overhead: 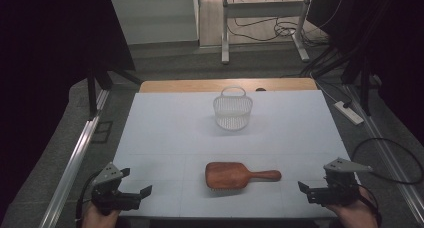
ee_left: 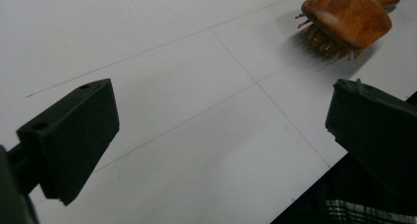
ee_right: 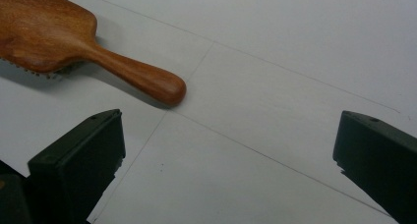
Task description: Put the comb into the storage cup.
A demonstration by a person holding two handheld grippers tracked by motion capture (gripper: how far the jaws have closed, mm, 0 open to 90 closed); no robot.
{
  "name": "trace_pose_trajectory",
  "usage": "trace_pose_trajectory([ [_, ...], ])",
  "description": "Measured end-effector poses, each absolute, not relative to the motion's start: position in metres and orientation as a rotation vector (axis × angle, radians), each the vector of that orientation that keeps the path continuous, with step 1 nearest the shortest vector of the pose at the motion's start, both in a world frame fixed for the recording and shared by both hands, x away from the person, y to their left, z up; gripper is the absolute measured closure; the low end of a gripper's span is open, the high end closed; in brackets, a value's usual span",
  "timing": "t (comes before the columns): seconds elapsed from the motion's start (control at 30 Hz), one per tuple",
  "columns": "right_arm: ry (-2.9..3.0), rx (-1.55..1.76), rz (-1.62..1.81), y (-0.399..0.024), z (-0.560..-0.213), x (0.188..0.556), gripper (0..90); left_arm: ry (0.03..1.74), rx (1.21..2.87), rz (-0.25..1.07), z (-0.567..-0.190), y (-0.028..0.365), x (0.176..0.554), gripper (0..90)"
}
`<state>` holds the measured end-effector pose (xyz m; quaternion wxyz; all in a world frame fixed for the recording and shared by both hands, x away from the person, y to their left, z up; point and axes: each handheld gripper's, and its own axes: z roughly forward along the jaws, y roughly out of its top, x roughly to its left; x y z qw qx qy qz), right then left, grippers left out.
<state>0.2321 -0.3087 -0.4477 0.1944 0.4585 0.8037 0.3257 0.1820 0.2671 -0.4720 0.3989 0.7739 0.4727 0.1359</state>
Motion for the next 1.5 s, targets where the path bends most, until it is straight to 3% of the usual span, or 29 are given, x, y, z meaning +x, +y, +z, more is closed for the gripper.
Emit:
trace_pose_trajectory([
  [1.5,2.387,1.163,1.016,-0.3009,-0.4403,0.2393,0.0,1.203,1.953,0.303,-0.4738,0.2708,0.1837,1.0],
])
